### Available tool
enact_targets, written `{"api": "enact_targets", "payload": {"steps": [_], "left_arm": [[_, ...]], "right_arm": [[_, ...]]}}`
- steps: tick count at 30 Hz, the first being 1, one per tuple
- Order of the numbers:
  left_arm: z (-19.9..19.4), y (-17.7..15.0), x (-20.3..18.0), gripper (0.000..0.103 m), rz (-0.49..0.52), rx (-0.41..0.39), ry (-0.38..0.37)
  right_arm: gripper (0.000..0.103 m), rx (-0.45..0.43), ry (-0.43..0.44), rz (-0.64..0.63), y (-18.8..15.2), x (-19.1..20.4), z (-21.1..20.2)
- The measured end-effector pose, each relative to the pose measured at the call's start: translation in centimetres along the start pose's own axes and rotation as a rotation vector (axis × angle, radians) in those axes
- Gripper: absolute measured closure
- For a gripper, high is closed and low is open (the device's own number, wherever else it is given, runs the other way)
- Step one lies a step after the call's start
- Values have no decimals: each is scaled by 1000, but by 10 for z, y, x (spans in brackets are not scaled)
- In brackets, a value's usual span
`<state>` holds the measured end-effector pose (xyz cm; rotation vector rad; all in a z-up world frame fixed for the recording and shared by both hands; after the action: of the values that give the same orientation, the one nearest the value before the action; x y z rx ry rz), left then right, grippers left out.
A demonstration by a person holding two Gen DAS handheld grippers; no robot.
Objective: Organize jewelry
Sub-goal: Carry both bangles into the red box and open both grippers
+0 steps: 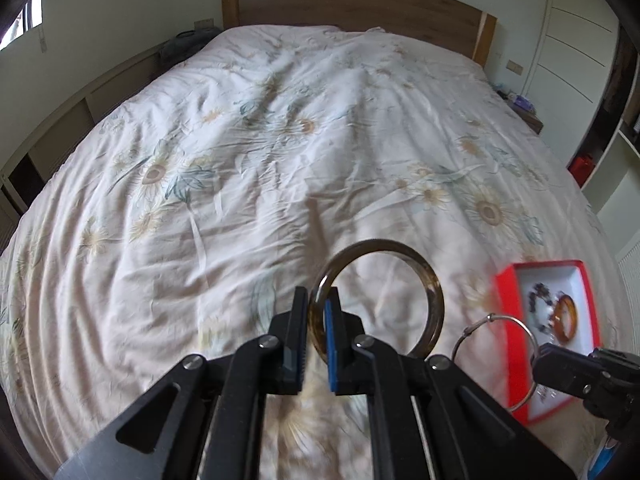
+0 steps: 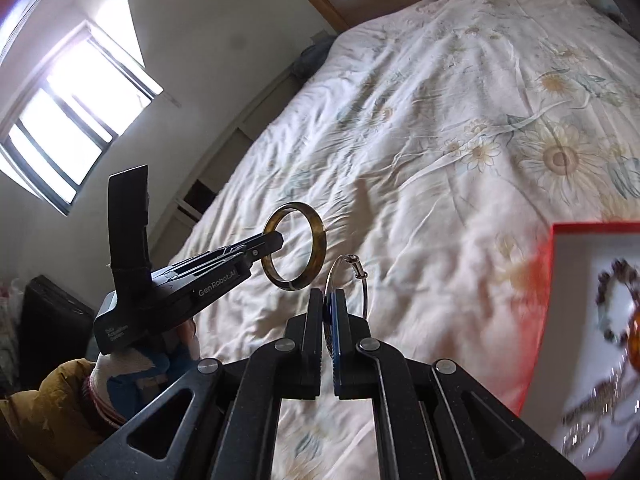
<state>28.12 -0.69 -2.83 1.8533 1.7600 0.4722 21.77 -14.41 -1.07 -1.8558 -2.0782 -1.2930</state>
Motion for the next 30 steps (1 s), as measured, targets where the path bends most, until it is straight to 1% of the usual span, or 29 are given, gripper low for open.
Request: {"api": "enact_targets", "payload": {"steps": [3,6,11,15,17,20,23,27,30], "left_arm": [[-18,-6,-22,96,21,-8,-27],[-28,-11,-52,96,40,-12,-64],[-33,-17,-109,96,75,0,-141],[-26,-27,-168,96,131,24,-205],[-19,-33,-190,96,153,42,-229],[-3,-46,-229,96,198,78,-261],[16,-61,-256,96,227,118,-278],[38,-83,-281,96,263,173,-287],[54,-98,-292,96,284,205,-287]], "right_arm": [[99,-29,-13,-1,-7,-1,-25],[99,-68,-46,5,-8,-13,-54],[99,-136,-125,31,-5,-50,-105],[99,-169,-195,58,-2,-89,-134],[99,-178,-227,80,-3,-111,-145],[99,-177,-263,107,-8,-139,-153],[99,-166,-282,143,-14,-166,-152],[99,-143,-299,179,-25,-193,-145],[99,-129,-313,198,-31,-211,-141]]}}
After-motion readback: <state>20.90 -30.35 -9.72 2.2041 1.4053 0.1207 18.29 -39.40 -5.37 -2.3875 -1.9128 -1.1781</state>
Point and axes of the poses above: each gripper's, at about its wrist camera, not at the fingertips, and z roughly the way its jaws point, x to its left, y to its top, the point moved 10 cm from there along z, roughly the way its jaws point, and after that the axes turned 4 degrees about -y, right-handed, at the moved point
